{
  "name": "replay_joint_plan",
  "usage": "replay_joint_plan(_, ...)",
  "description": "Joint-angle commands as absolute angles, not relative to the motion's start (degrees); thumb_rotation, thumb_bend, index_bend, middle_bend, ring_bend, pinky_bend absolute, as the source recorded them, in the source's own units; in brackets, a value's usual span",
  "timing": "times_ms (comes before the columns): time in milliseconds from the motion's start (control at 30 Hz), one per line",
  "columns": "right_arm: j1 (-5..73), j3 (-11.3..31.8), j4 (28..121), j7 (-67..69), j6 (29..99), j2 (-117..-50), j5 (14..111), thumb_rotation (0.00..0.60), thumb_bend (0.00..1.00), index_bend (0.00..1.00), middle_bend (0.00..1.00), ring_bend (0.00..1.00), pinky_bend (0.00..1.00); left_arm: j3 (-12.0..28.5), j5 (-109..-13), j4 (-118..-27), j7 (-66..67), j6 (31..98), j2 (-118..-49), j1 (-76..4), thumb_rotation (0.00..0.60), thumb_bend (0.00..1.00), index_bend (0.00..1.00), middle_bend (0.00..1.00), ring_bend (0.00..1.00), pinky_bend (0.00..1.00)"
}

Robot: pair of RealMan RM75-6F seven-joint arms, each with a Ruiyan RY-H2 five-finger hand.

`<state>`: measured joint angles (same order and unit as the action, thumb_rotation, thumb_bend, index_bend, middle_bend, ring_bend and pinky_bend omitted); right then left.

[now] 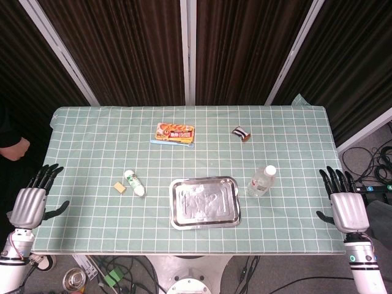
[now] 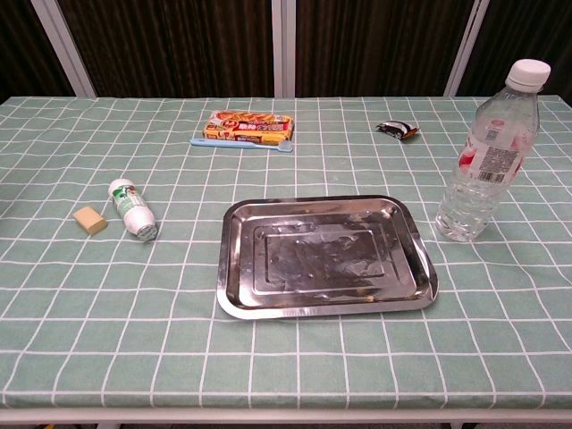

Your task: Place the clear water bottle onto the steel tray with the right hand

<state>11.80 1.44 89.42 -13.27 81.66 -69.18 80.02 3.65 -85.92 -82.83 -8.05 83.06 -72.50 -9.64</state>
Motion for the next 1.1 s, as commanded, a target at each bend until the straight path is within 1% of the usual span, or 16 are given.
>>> replay_joint_plan(33, 11.8, 1.7, 89.7, -13.6, 81.1, -69.2, 79.9, 0.600, 0.00, 0.00, 0.00, 0.00, 0.00, 3.8, -85.8, -82.6, -8.3, 82.9, -72.7, -9.8, 0.600, 0.26, 0.16, 0.18, 0.09, 0.19)
replay_joint_plan(267, 11.5, 2.5, 91.0, -12.2, 80.5, -68.2, 79.6, 0.600, 0.00, 0.00, 0.00, 0.00, 0.00, 3.7, -86.0, -82.7, -8.3, 83.1, -72.9, -9.8, 0.600, 0.26, 0.16, 0.18, 0.09, 0.19)
replay_joint_plan(400, 11.6, 4.2, 90.8, -6.1, 78.3, -68.1, 76.7, 0.600, 0.00, 0.00, 0.01, 0.00, 0.00, 3.9, -85.5, -82.4, -8.8, 82.7, -72.9, -9.9, 0.600, 0.26, 0.16, 0.18, 0.09, 0.19)
replay_joint_plan(500, 12.7, 5.3, 89.1, 9.1, 73.6, -68.6, 76.8, 0.600, 0.00, 0.00, 0.01, 0.00, 0.00, 3.9, -85.3, -82.1, -9.1, 82.4, -73.0, -10.0, 0.600, 0.26, 0.16, 0.18, 0.09, 0.19)
replay_joint_plan(567, 13.8, 5.9, 87.0, 25.9, 70.5, -69.3, 79.2, 0.600, 0.00, 0.00, 0.01, 0.00, 0.00, 4.0, -85.1, -81.8, -9.5, 82.2, -73.2, -10.0, 0.600, 0.26, 0.16, 0.18, 0.09, 0.19)
replay_joint_plan(633, 14.8, 6.4, 84.9, 41.6, 68.6, -70.2, 81.5, 0.600, 0.00, 0.00, 0.01, 0.00, 0.00, 3.9, -85.0, -81.2, -9.7, 82.2, -73.5, -10.0, 0.600, 0.26, 0.16, 0.18, 0.09, 0.19)
replay_joint_plan(733, 16.1, 6.4, 81.9, 57.1, 67.7, -71.8, 84.9, 0.600, 0.00, 0.00, 0.02, 0.00, 0.00, 3.7, -85.1, -80.6, -9.9, 82.2, -73.9, -9.9, 0.600, 0.26, 0.16, 0.18, 0.09, 0.19)
replay_joint_plan(867, 17.7, 5.9, 78.6, 66.5, 67.0, -74.4, 87.2, 0.600, 0.00, 0.00, 0.02, 0.00, 0.00, 3.7, -85.3, -80.4, -10.0, 82.4, -73.9, -9.9, 0.600, 0.26, 0.16, 0.18, 0.09, 0.19)
replay_joint_plan(1100, 21.1, 6.2, 70.7, 67.5, 65.0, -81.7, 87.5, 0.600, 0.00, 0.00, 0.03, 0.00, 0.00, 3.5, -85.5, -79.8, -10.6, 82.1, -73.7, -9.9, 0.600, 0.26, 0.16, 0.18, 0.09, 0.19)
